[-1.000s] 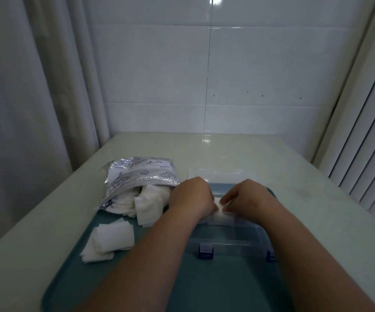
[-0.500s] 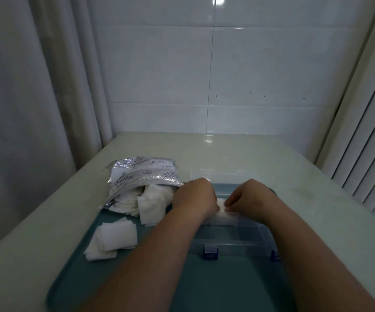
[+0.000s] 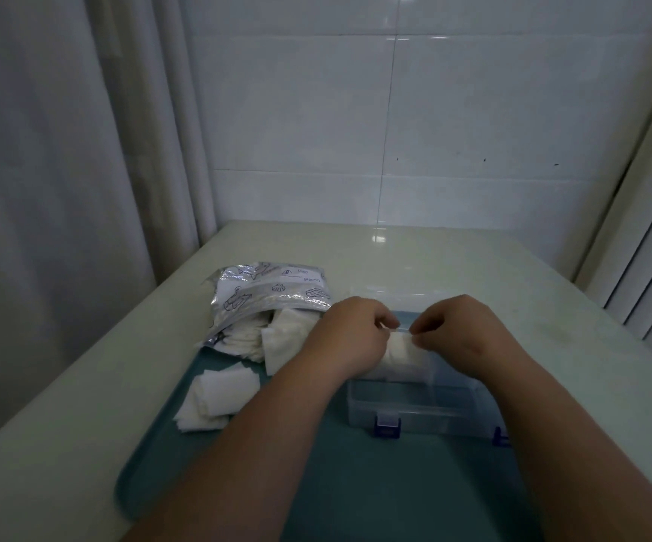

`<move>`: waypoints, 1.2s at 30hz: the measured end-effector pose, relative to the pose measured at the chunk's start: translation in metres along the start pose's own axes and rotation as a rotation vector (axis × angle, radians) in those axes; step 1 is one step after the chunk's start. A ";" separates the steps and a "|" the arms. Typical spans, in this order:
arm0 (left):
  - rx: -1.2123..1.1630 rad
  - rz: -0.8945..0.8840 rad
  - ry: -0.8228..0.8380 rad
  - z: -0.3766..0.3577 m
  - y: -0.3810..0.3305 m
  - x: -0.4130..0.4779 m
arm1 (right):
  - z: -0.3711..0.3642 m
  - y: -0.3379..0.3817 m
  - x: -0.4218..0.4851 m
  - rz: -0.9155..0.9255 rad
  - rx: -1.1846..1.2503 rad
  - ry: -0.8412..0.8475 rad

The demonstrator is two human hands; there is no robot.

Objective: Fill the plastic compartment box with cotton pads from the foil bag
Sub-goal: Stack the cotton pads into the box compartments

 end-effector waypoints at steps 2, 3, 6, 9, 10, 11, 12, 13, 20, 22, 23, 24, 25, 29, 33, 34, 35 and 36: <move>-0.053 0.009 -0.029 0.006 0.005 -0.007 | -0.002 0.002 -0.001 0.040 0.014 -0.032; -0.047 0.011 -0.043 0.009 0.008 -0.010 | -0.003 0.004 -0.003 0.058 0.017 -0.044; -0.032 0.025 -0.078 0.018 0.016 -0.016 | -0.008 0.011 -0.007 0.108 0.037 -0.053; -0.032 0.049 -0.130 0.030 0.027 -0.024 | -0.012 0.019 -0.014 0.154 0.070 -0.034; -0.021 0.056 -0.139 0.034 0.031 -0.027 | -0.013 0.022 -0.017 0.165 0.085 -0.031; -0.012 0.062 -0.148 0.038 0.035 -0.030 | -0.013 0.024 -0.019 0.178 0.098 -0.029; -0.011 0.072 -0.153 0.041 0.041 -0.033 | -0.013 0.027 -0.021 0.189 0.109 -0.025; -0.014 0.083 -0.160 0.045 0.045 -0.038 | -0.015 0.029 -0.024 0.201 0.117 -0.020; 0.081 0.310 -0.173 0.070 0.081 -0.059 | -0.027 0.041 -0.034 0.264 0.128 0.004; 0.214 0.375 -0.088 0.075 0.087 -0.065 | -0.029 0.042 -0.035 0.271 0.130 0.008; 0.283 0.399 -0.056 0.076 0.089 -0.068 | -0.030 0.042 -0.035 0.273 0.131 0.011; 0.354 0.426 -0.030 0.076 0.091 -0.071 | -0.031 0.042 -0.036 0.275 0.130 0.016; 0.423 0.451 -0.012 0.076 0.093 -0.073 | -0.031 0.042 -0.036 0.276 0.127 0.020; 0.485 0.507 0.089 0.074 0.101 -0.079 | -0.032 0.042 -0.036 0.275 0.126 0.030; 0.637 0.431 0.219 0.074 0.098 -0.084 | -0.032 0.042 -0.036 0.279 0.128 0.037; 0.678 0.405 0.233 0.074 0.096 -0.084 | -0.033 0.042 -0.036 0.282 0.129 0.037; 0.705 0.384 0.246 0.073 0.095 -0.084 | -0.033 0.041 -0.036 0.283 0.130 0.035; 0.718 0.370 0.261 0.072 0.094 -0.083 | -0.033 0.041 -0.036 0.283 0.132 0.034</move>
Point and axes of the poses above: each hand's wrist, its own x-axis towards the middle knuckle, its own z-axis out of the back of the hand, y = z × x, the point moved 1 cm from there along x, towards the middle knuckle, and after that the axes turned 8 degrees about x, right-handed, at the moved point
